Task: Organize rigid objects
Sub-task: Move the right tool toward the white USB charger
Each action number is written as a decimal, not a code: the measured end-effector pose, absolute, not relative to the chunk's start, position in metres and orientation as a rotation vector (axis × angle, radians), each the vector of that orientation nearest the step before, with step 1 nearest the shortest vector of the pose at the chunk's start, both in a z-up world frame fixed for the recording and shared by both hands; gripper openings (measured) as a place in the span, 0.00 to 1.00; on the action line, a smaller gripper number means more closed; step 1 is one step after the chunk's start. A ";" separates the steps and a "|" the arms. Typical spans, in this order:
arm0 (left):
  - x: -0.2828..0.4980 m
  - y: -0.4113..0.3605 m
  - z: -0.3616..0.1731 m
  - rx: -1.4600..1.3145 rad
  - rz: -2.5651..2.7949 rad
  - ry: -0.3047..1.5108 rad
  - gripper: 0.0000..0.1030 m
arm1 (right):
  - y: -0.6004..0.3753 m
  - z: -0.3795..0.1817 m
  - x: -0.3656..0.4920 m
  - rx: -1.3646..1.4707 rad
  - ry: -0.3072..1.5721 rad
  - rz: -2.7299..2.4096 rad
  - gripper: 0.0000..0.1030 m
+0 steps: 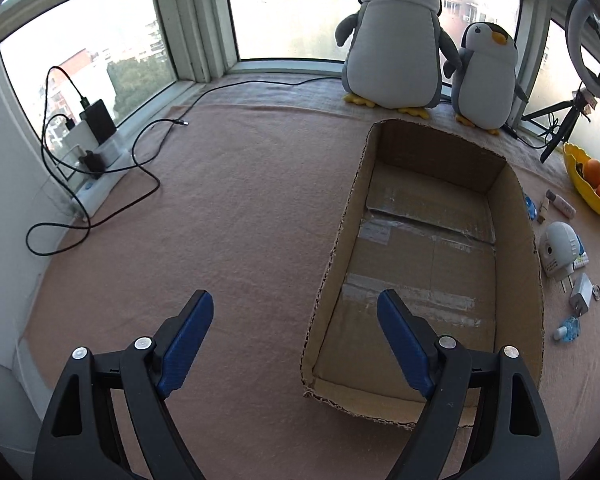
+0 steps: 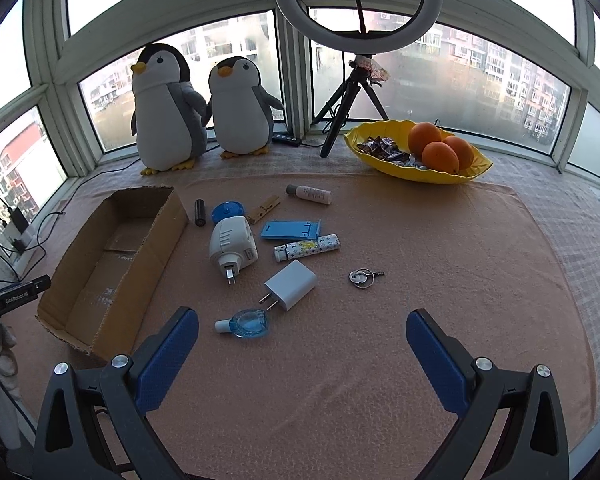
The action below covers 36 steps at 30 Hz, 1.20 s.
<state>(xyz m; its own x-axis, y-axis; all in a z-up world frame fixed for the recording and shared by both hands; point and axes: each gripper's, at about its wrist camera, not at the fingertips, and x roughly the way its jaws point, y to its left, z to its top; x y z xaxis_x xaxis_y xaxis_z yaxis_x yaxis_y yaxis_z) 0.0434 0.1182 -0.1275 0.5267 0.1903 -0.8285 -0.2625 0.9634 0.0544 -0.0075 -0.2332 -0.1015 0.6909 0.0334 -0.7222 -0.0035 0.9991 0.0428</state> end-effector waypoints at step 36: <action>0.060 0.111 -0.175 -0.065 0.237 1.057 0.49 | -0.247 -0.164 0.090 0.197 1.053 0.027 0.88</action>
<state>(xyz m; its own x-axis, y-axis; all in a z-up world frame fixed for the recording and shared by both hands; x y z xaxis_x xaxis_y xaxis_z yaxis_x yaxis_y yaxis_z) 0.0602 0.1112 -0.1750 0.4690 0.1618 -0.8682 -0.2239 0.9727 0.0604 0.0904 -0.2470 -0.1638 0.4961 0.1165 -0.8604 0.0723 0.9820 0.1746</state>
